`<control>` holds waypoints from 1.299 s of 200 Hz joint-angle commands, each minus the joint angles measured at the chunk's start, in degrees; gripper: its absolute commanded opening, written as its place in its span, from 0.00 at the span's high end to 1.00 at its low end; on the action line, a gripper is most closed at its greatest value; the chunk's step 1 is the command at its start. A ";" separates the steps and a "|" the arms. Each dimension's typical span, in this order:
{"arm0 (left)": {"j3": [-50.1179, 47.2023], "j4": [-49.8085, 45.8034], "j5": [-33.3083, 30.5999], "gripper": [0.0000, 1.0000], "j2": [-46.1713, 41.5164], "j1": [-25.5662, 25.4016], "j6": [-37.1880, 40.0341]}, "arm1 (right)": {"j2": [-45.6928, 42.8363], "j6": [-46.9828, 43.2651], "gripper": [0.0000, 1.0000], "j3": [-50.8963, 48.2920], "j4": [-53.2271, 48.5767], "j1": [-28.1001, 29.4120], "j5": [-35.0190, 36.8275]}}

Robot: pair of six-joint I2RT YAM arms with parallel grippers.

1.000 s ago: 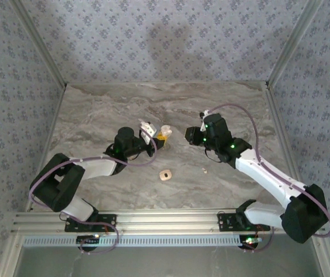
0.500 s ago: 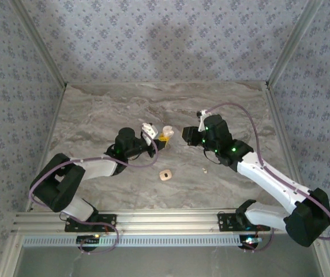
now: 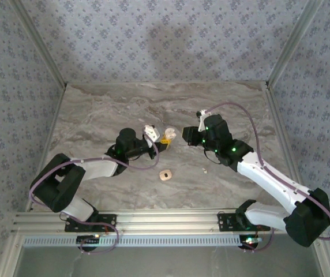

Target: Insert wireless bluetooth earbuds into charging case

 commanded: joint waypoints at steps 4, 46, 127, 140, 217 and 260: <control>0.19 0.10 2.48 0.87 -2.50 -0.54 3.29 | -0.21 -1.61 0.78 1.40 1.48 0.36 -0.11; -0.14 -1.02 2.68 0.87 -3.65 -0.79 5.06 | 0.87 -2.27 0.78 1.84 2.32 1.03 -1.15; -0.39 -2.02 2.68 0.87 -5.28 -0.85 6.32 | 2.68 -2.27 0.78 2.29 5.74 2.80 -0.06; -0.42 -2.11 2.61 0.87 -5.59 -0.89 6.32 | 2.86 -2.35 0.78 2.26 5.84 3.00 0.15; -0.19 -3.08 2.18 0.87 -6.59 -0.89 6.49 | 4.83 -2.31 0.78 2.95 7.78 3.88 -0.51; -0.03 -3.08 1.59 0.87 -6.65 -0.85 6.33 | 5.99 -2.35 0.78 3.62 7.55 4.46 -0.82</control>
